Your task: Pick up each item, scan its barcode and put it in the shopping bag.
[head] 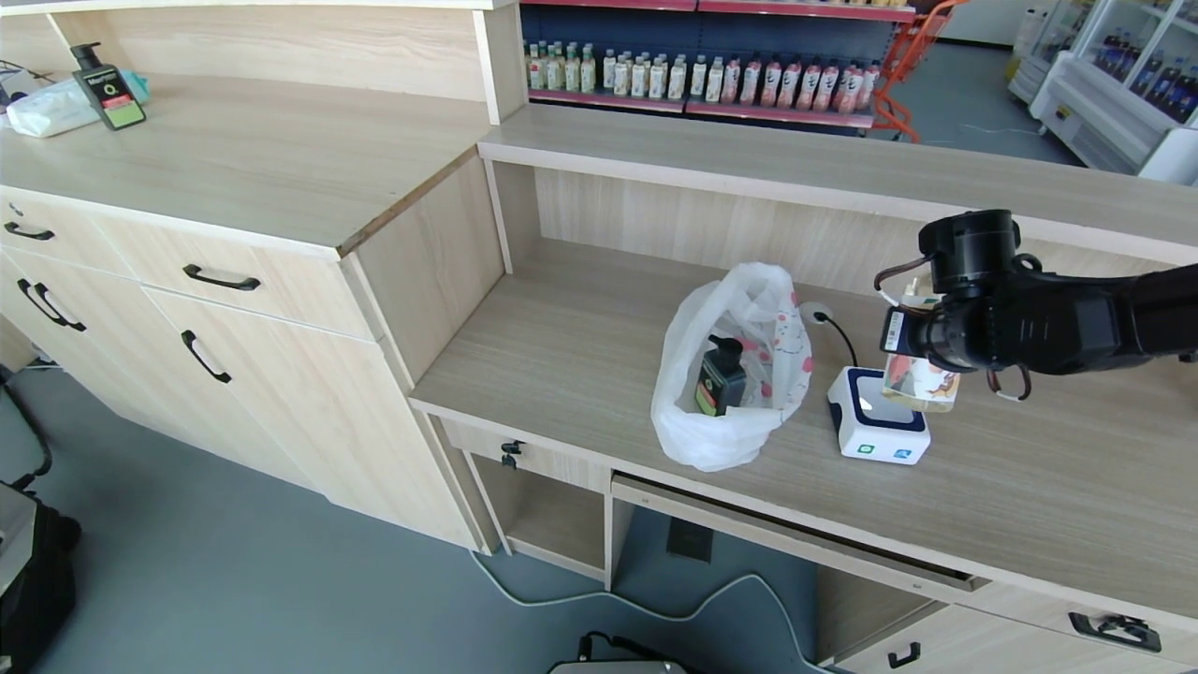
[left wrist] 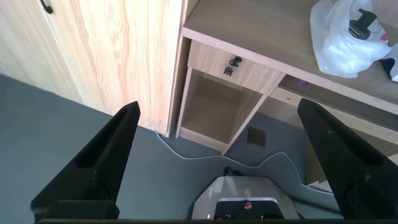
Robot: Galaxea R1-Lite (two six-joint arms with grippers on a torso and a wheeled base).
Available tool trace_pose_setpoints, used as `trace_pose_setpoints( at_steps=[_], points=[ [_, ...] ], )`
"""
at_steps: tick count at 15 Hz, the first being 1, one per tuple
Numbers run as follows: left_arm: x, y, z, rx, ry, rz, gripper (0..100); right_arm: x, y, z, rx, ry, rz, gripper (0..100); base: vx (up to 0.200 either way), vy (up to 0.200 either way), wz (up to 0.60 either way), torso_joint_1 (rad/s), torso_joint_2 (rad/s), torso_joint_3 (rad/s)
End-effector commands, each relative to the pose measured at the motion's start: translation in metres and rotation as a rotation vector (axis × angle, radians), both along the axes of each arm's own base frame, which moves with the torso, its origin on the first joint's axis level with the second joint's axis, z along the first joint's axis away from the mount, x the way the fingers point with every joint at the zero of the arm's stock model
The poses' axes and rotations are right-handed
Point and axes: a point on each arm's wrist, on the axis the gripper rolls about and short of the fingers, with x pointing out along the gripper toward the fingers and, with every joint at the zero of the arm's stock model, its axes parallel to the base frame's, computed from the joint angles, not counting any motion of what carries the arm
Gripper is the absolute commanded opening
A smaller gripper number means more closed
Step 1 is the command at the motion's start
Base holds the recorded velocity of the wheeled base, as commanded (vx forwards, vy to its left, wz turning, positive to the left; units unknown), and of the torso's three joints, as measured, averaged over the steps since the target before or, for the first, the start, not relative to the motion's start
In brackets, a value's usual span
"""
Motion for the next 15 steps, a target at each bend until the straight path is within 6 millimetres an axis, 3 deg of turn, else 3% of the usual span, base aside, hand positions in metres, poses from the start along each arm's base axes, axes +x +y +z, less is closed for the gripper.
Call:
trace_pose_setpoints(
  at_steps=[1,15],
  points=[
    [0.000,0.000,0.000,0.000,0.000,0.000,100,0.012,0.001,-0.013,-0.004,0.022,-0.011,0,0.000,0.000,0.00,0.000,0.00,0.000],
    [0.000,0.000,0.000,0.000,0.000,0.000,100,0.029,0.003,-0.036,-0.030,0.066,-0.021,0,0.000,0.000,0.00,0.000,0.00,0.000]
  ],
)
